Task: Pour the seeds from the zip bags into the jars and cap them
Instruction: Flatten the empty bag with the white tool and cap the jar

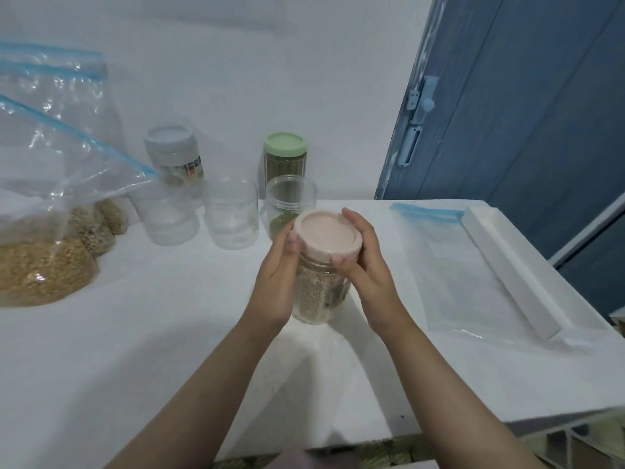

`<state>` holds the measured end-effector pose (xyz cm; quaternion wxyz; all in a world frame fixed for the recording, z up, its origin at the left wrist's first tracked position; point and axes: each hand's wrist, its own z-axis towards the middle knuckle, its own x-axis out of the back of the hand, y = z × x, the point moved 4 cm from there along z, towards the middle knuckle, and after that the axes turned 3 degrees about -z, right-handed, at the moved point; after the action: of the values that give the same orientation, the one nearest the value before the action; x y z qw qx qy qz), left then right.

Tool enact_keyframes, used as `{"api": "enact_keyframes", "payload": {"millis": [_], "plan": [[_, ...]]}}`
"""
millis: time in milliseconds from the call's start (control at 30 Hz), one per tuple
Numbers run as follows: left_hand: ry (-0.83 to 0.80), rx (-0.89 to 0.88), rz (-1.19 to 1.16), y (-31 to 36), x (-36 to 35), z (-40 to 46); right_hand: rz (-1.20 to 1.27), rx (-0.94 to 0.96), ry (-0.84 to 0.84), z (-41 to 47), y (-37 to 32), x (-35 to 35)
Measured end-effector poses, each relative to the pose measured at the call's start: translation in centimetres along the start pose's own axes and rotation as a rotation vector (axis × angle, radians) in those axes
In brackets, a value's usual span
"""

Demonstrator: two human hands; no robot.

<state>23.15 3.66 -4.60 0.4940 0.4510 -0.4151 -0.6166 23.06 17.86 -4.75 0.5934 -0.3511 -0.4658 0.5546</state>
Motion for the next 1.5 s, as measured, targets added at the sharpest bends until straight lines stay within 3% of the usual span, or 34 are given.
{"api": "enact_keyframes", "payload": {"millis": [333,633,933,1067,1167,1333,1500], "plan": [[0.042,0.066,-0.008,-0.3,-0.4,0.4,0.053,-0.083,0.088,0.4,0.2,-0.4],[-0.047,0.105,0.037,-0.7,-0.4,0.8,-0.057,-0.083,0.143,1.8,-0.5,-0.1],[0.066,0.125,0.048,-0.7,-0.4,0.9,-0.038,-0.033,0.305,2.2,-0.7,-0.6],[0.085,0.163,-0.061,-1.6,-0.5,1.0,0.047,-0.056,0.372,1.2,-0.1,-1.2],[0.076,0.195,-0.133,-2.0,-0.5,1.1,0.247,-0.138,0.375,1.6,0.6,-0.7],[0.059,0.178,-0.125,-2.5,-0.4,1.2,0.334,-0.180,0.352,1.6,1.2,-0.1],[0.005,0.161,-0.103,-2.6,-0.3,1.0,0.223,-0.160,0.289,1.3,1.5,-0.3]]}}
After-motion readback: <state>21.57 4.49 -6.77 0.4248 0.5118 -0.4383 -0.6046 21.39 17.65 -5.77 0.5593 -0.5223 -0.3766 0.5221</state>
